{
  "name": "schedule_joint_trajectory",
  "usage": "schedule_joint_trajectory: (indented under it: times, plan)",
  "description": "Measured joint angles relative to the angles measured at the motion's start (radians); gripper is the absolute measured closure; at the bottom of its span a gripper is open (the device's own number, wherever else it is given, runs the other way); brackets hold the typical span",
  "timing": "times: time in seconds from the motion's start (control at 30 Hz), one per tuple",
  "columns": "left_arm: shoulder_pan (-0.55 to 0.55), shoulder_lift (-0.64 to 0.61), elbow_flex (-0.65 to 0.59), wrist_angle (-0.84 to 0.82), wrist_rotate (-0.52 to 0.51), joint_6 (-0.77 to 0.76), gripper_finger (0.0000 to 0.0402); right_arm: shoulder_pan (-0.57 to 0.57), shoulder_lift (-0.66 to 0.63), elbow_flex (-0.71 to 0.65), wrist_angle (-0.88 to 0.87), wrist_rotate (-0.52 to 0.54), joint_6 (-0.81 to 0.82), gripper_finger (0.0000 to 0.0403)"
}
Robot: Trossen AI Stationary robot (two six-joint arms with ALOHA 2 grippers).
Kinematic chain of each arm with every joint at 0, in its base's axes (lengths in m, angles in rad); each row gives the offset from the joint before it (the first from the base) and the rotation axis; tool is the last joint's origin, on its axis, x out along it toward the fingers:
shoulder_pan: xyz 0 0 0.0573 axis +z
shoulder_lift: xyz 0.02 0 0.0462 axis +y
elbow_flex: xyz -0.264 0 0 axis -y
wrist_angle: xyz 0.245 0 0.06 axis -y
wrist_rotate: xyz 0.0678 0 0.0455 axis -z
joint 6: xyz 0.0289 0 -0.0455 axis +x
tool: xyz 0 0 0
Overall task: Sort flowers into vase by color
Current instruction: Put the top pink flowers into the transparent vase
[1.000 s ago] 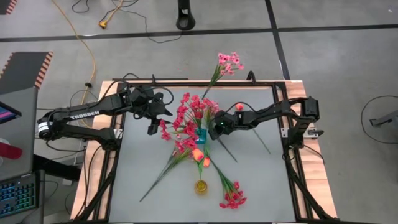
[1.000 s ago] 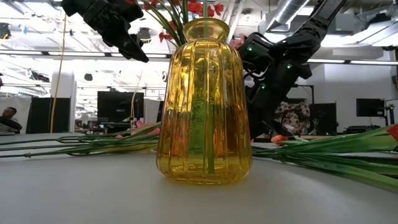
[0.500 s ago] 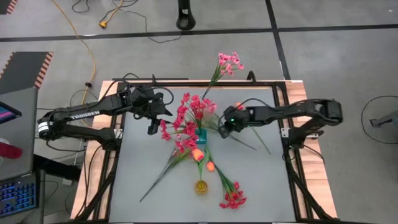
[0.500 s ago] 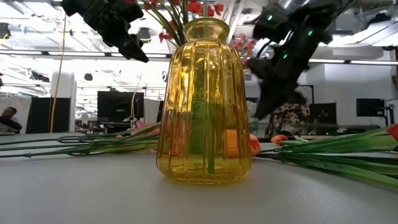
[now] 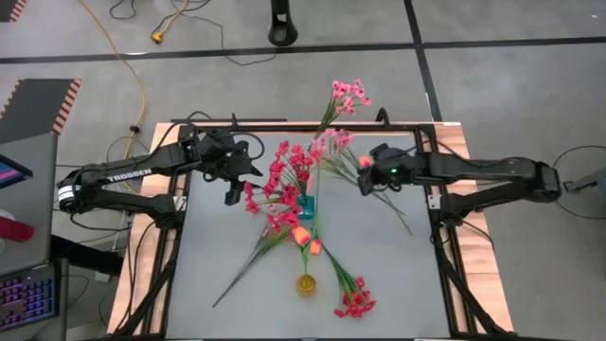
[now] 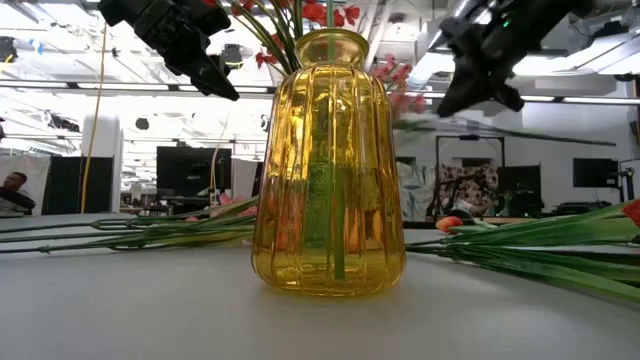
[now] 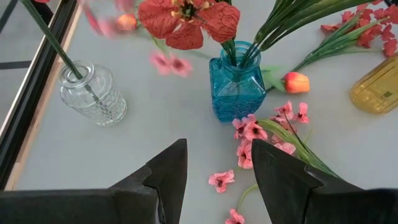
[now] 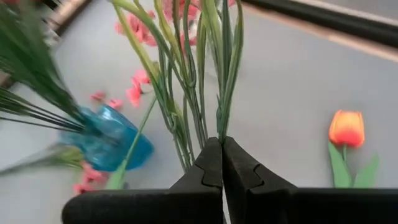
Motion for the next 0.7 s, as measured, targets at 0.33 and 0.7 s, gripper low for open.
schedule_joint_trajectory:
  times: [0.33,0.7]
  plan:
    - [0.0,0.0,0.0,0.0,0.0,0.0,0.0235,0.0,-0.204,0.0,0.003,0.048,-0.053,0.038]
    - [0.0,0.0,0.0,0.001,0.0,0.0,0.0235,0.0,-0.327,0.002,0.159,0.128,-0.18,0.038]
